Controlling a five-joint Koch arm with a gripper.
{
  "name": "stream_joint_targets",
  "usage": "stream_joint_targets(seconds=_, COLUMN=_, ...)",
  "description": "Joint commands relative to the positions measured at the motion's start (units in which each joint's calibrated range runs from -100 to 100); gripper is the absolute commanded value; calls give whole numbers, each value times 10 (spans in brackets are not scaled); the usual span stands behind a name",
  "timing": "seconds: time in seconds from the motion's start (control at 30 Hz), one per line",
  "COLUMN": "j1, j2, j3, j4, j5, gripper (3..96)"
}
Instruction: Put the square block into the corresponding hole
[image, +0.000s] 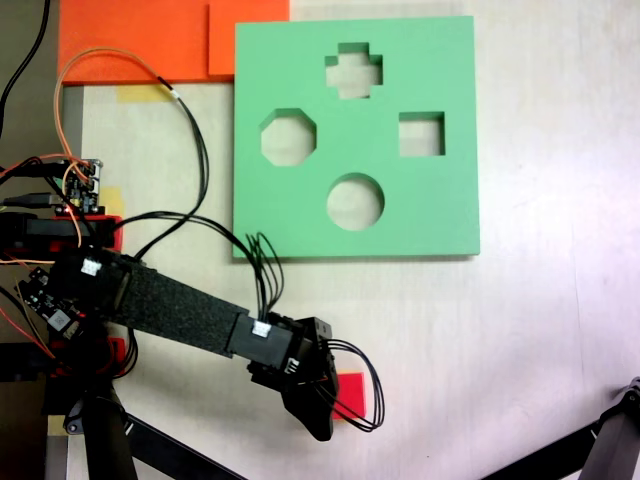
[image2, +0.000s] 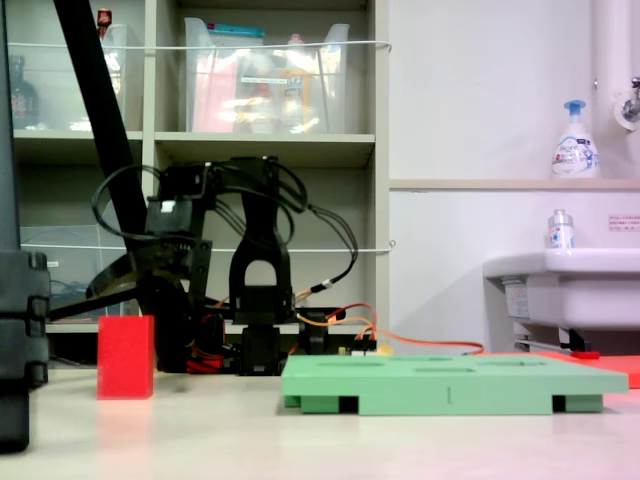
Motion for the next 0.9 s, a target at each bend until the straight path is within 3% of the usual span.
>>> stream_joint_targets(seconds=0.03, j1=1, j2=-46, j3=0, j4=27, j5=-3, gripper=779)
stream_joint_targets(seconds=0.9, j1=16, j2=-128, j3=-57, j4=41, j5=1, gripper=771)
